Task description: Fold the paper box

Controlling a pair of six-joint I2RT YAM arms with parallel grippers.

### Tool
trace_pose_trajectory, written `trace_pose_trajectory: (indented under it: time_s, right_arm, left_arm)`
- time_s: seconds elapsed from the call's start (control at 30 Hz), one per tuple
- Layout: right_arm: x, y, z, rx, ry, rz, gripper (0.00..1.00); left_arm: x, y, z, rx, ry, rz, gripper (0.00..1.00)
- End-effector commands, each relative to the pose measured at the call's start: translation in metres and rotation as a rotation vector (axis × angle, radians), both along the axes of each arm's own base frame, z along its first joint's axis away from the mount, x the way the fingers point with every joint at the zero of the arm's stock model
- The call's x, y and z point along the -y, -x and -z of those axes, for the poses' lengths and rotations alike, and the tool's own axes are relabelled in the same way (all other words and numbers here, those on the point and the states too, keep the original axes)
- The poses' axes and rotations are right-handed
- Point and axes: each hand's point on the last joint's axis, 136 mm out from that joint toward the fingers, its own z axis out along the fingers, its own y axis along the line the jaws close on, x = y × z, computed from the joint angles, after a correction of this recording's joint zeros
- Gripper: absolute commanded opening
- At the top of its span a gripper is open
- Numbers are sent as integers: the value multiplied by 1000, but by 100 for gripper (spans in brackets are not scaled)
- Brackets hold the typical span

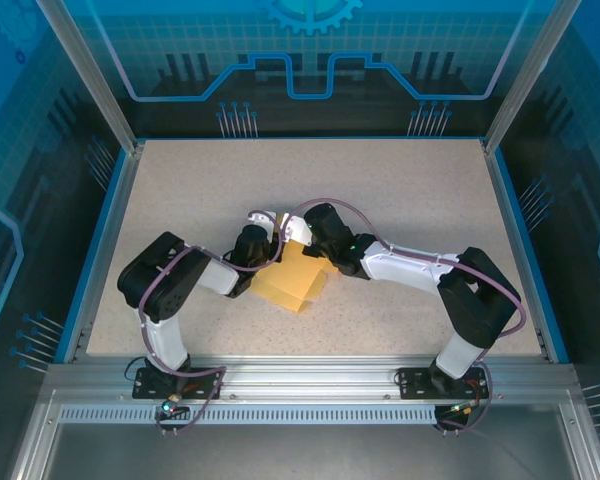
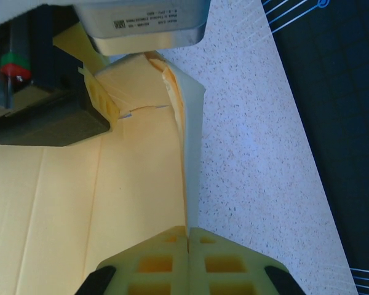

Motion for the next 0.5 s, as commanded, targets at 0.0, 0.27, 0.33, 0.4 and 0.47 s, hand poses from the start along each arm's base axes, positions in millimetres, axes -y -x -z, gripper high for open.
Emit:
trace_pose_trajectory:
  time_s: [0.0,0.27,0.33,0.4,0.47]
  right_arm:
    - [8,4,-2,-19,17,21,0]
    - [15,-6,-1,10,36,76,0]
    - [15,-9,-3,24,39,86,0]
    - [17,-11,-4,41,46,98,0]
    - [17,-14,-5,70,65,106,0]
  left_arm:
    - [-34,-11,1,22,-49,-169,26]
    - [-4,1,-20,87,74,13,40]
    - [0,5,-23,95,88,39,44]
    - [1,10,-26,103,96,59,49]
    - [2,14,-30,108,106,73,53]
